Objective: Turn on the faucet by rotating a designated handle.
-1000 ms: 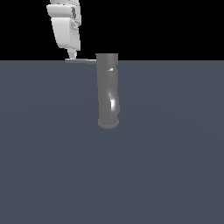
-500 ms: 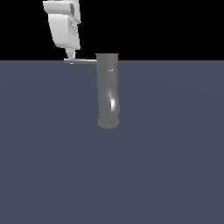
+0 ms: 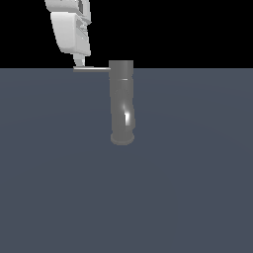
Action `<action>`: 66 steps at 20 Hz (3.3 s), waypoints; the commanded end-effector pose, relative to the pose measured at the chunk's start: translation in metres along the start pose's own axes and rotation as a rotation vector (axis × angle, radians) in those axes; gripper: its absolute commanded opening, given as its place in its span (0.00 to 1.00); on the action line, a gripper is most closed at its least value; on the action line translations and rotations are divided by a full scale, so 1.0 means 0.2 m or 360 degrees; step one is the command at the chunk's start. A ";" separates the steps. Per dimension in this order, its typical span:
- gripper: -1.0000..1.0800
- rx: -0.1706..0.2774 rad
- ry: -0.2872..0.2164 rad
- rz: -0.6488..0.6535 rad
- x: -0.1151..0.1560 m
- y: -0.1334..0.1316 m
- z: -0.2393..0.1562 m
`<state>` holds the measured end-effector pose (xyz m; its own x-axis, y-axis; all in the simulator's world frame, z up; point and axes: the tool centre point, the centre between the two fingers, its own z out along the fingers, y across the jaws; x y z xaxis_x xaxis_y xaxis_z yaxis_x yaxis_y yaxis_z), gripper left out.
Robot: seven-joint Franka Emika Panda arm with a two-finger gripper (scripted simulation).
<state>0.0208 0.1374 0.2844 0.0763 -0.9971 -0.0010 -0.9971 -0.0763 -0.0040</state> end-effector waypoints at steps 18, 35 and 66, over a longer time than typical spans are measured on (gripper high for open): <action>0.00 -0.0002 0.0003 -0.0001 0.10 0.22 0.00; 0.00 -0.0005 0.0002 -0.0002 0.34 0.43 0.00; 0.00 -0.0006 -0.0001 -0.0050 0.85 0.40 0.00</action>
<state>-0.0488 -0.0316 0.2846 0.1147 -0.9934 -0.0023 -0.9934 -0.1147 0.0008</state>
